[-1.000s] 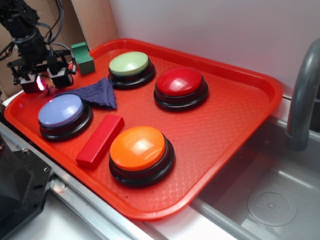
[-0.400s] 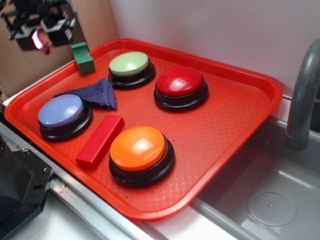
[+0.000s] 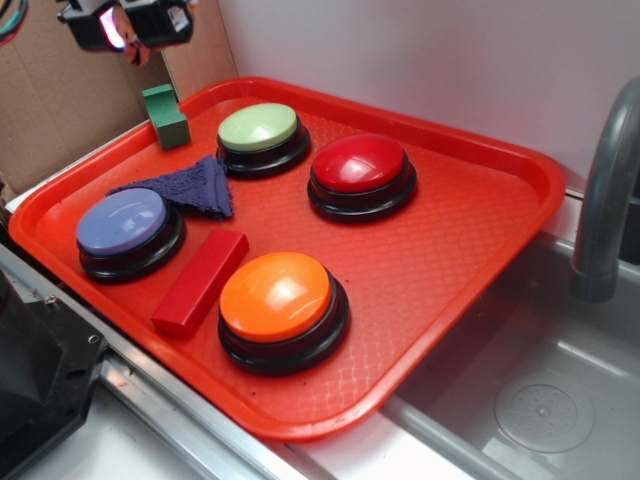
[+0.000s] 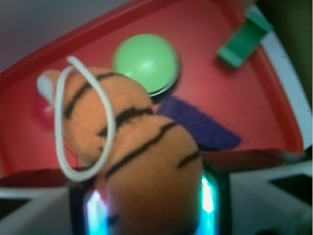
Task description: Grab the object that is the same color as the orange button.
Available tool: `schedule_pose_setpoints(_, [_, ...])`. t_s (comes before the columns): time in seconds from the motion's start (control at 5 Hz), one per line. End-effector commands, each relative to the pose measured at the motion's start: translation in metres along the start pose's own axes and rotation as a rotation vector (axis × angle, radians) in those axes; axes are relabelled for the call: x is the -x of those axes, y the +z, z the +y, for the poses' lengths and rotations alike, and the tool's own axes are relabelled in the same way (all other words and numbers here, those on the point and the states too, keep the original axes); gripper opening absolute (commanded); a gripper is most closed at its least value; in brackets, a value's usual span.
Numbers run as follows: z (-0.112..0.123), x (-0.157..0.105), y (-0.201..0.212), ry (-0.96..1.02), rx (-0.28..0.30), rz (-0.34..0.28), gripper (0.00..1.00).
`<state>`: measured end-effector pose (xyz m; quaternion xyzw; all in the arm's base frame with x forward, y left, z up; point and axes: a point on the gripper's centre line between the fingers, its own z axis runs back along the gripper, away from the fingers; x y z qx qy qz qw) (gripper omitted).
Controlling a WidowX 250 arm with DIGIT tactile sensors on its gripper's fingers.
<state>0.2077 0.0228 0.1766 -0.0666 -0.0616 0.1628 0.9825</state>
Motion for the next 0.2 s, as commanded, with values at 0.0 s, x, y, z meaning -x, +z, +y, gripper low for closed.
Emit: schedule_pose_setpoints(0.0, [0.0088,0.017,0.0169,0.025,0.028,-0.016,0.0])
